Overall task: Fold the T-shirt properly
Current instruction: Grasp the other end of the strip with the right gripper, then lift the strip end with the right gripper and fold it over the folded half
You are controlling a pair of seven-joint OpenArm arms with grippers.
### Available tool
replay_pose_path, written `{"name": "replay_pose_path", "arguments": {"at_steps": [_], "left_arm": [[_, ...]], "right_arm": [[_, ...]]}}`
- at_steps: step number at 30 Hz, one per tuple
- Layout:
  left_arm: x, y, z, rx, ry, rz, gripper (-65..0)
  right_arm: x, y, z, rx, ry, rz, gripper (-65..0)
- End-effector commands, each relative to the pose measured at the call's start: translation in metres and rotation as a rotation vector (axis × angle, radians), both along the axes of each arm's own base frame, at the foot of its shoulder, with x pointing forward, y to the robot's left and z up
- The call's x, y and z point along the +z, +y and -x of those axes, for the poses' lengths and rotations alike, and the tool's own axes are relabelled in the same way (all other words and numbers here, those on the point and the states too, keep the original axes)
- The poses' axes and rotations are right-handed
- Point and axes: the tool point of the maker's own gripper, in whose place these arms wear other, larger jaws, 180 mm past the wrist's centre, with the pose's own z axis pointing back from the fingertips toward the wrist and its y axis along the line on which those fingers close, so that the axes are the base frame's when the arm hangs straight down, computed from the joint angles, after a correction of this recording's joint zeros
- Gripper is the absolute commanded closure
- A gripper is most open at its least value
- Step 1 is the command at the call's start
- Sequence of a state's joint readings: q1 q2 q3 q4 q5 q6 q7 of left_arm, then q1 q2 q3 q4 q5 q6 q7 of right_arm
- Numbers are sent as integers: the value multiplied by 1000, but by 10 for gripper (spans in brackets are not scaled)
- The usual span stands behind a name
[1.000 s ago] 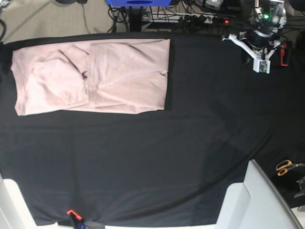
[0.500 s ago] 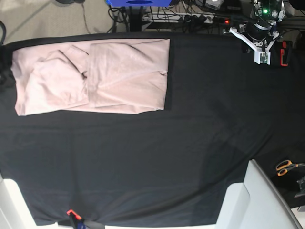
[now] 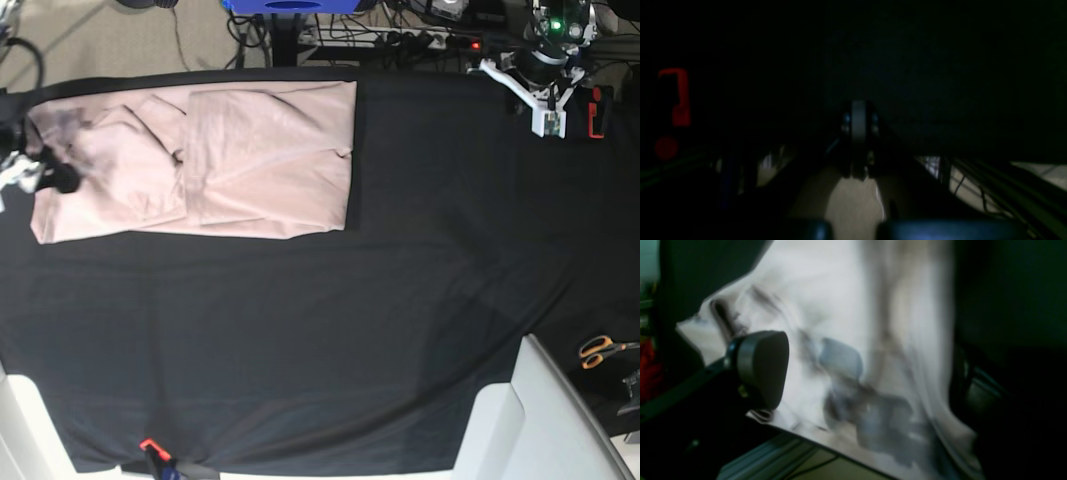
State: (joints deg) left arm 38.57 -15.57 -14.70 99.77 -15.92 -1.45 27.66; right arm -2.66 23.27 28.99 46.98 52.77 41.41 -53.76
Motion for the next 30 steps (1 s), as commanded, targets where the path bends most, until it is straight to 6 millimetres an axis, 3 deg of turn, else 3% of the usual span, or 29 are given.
{"name": "replay_pose_path", "arguments": {"at_steps": [1, 5, 7, 9, 16, 23, 30], "left_arm": [[5, 6, -5, -2, -23, -20, 0], [-2, 2, -8, -8, -13, -10, 0], [-7, -4, -7, -22, -1, 0, 0], [-11, -9, -4, -32, 11, 9, 0], [-14, -20, -7, -51, 12, 27, 0], [-14, -20, -7, -51, 12, 27, 0], [-13, -17, -9, -45, 9, 22, 0]], "right_arm": [[-24, 23, 54, 137, 217, 1, -597], [-21, 37, 60, 183, 203, 10, -593], [-21, 37, 60, 183, 204, 12, -537], [-21, 37, 60, 181, 203, 13, -438], [-16, 28, 40, 132, 123, 40, 0], [1, -4, 7, 143, 75, 137, -5], [12, -22, -19, 190, 66, 249, -5]]}}
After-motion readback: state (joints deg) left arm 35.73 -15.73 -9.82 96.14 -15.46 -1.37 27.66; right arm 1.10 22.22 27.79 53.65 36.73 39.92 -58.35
